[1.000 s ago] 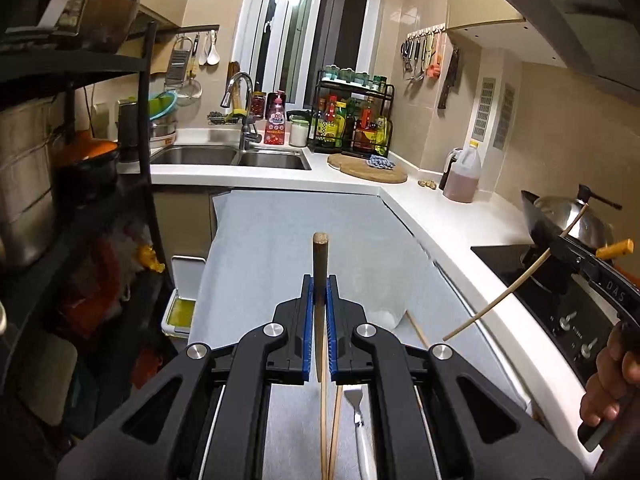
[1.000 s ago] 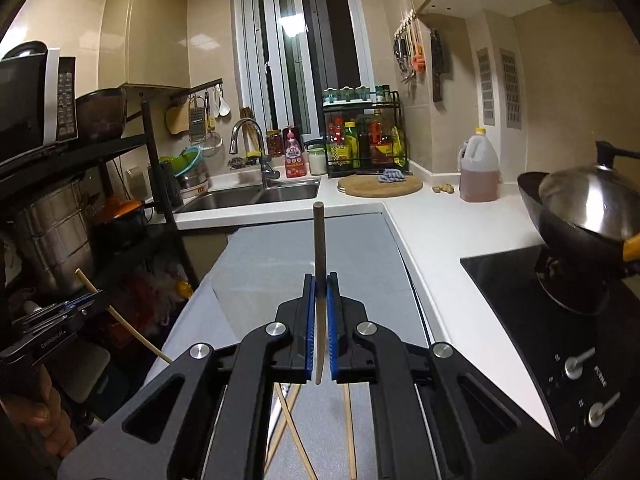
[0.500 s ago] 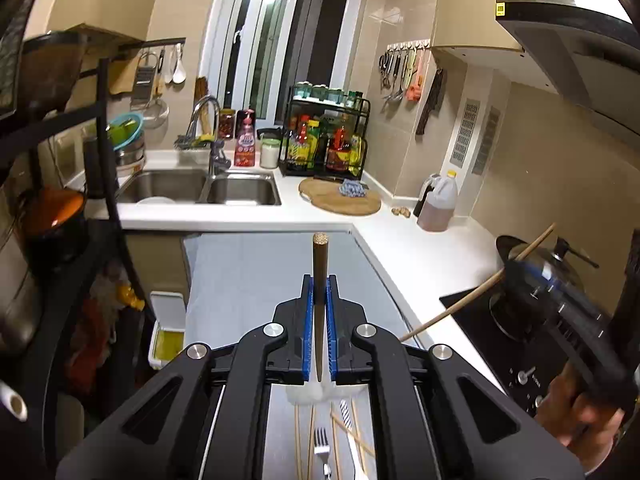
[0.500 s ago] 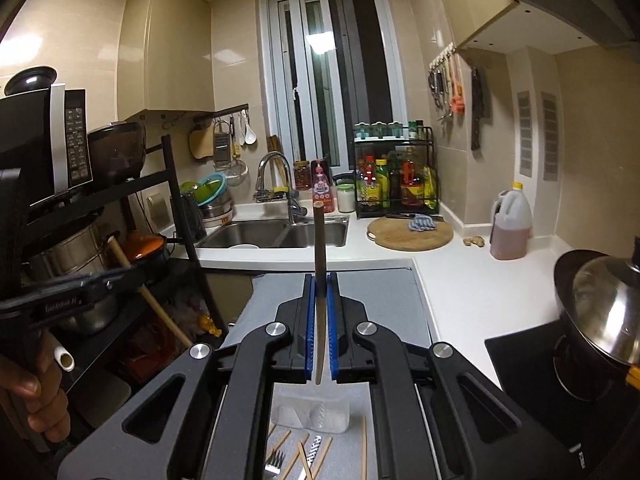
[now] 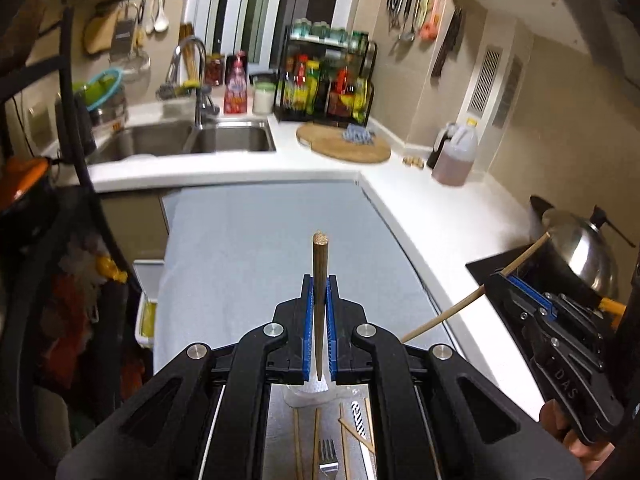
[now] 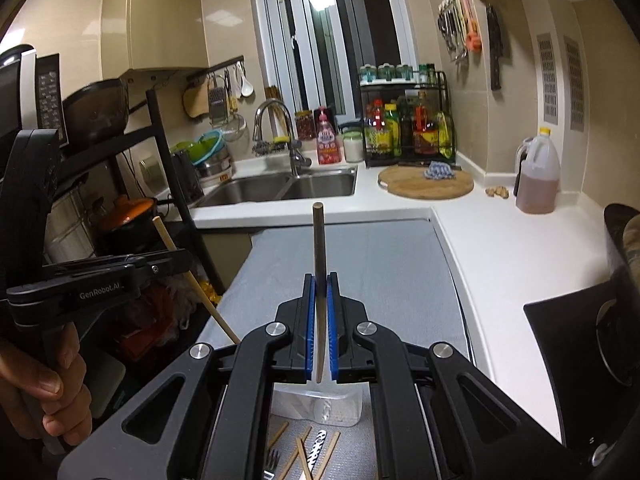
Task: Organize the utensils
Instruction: 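Lift the left-held chopstick over the clear container while the right tool carries its chopstick there, then open the left gripper over the container while the right gripper opens, dropping both chopsticks in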
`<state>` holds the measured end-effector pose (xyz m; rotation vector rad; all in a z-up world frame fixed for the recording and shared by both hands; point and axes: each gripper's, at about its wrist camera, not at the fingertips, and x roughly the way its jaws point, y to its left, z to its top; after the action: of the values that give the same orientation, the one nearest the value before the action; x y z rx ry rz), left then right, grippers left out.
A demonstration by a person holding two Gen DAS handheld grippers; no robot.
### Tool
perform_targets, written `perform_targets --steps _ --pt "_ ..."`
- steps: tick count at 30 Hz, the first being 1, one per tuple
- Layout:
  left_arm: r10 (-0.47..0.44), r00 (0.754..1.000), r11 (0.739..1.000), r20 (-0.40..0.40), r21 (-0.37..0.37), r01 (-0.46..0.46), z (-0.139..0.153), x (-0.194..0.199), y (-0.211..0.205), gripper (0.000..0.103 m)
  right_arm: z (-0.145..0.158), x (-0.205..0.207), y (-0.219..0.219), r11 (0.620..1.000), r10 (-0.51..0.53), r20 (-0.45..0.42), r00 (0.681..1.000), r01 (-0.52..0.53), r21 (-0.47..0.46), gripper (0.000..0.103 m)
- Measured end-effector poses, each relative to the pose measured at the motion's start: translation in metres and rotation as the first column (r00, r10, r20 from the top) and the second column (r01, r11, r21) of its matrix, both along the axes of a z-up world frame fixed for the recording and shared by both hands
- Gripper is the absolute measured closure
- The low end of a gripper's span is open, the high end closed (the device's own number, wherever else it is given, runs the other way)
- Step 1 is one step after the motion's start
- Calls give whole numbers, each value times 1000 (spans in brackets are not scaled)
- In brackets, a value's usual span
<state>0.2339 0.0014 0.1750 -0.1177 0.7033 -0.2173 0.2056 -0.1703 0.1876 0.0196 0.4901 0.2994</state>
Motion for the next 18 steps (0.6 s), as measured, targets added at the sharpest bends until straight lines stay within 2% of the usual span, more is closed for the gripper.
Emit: perform_targets --steps 4,13,15,17,18 --pt "-2 1000 1000 -29 -1 2 -16 3 -1 97 -15 6 0 1000 -1 -27 1000 1 -2 97" --pt "-14 999 1000 -46 -3 14 -29 1 -6 97 -36 6 7 999 -8 -63 998 6 -32 96" --pt "-11 999 1000 -46 -4 10 -29 -1 -6 90 -38 5 5 998 -35 -66 997 32 -47 90" --pt "7 1000 1000 -26 -10 -8 -25 -6 -3 64 -36 1 0 998 -51 -61 997 49 -40 72" --pt "14 1000 1000 -4 -17 -14 -21 -11 -2 62 -35 -2 -1 998 -56 -53 997 54 -45 69"
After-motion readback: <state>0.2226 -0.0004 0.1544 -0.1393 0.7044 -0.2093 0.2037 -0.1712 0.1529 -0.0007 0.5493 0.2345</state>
